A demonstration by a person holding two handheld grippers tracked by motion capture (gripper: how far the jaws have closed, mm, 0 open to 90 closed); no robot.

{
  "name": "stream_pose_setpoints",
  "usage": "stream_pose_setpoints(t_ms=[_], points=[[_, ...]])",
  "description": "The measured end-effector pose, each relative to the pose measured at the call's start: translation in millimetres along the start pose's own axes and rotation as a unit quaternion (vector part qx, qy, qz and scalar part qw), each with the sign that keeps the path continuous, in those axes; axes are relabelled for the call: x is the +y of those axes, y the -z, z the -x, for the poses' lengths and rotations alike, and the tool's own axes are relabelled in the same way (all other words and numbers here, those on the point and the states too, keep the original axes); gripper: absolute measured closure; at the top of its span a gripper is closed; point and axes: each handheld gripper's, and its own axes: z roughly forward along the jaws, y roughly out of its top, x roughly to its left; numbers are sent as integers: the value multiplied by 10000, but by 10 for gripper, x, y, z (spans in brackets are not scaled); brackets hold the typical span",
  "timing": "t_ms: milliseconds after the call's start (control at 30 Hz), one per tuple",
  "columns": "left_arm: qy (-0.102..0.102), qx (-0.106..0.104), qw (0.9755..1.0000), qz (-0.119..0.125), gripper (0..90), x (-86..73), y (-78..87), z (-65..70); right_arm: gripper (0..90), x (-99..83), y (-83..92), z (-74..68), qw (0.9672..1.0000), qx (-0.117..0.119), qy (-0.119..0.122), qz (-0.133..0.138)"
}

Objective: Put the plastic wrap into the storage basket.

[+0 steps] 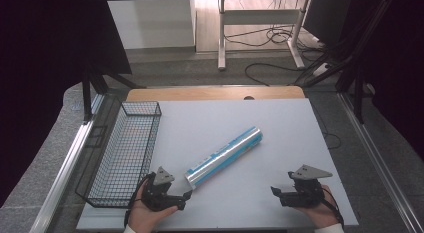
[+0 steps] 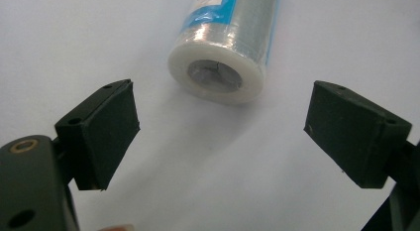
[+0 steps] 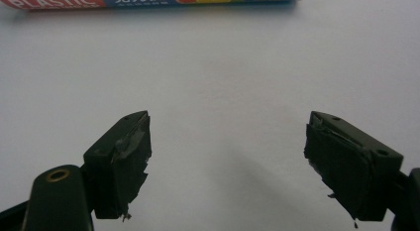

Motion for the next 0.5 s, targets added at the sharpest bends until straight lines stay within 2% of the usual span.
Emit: stream_pose_setpoints(t_ms=[100, 200, 333, 500], points=[[25, 12, 10000, 8, 135, 14, 9, 0, 193, -23, 7, -4, 10000, 40, 64, -26], [-84, -21, 10000, -42, 142, 28, 16, 17, 201, -34, 30, 4, 10000, 20, 89, -8], [-133, -16, 9999, -79, 153, 47, 31, 22, 212, -34, 70, 29, 10000, 55, 32, 63], [-250, -48, 9995, -166, 151, 24, 2, 75, 227, -22, 89, 54, 9999, -28, 15, 120]])
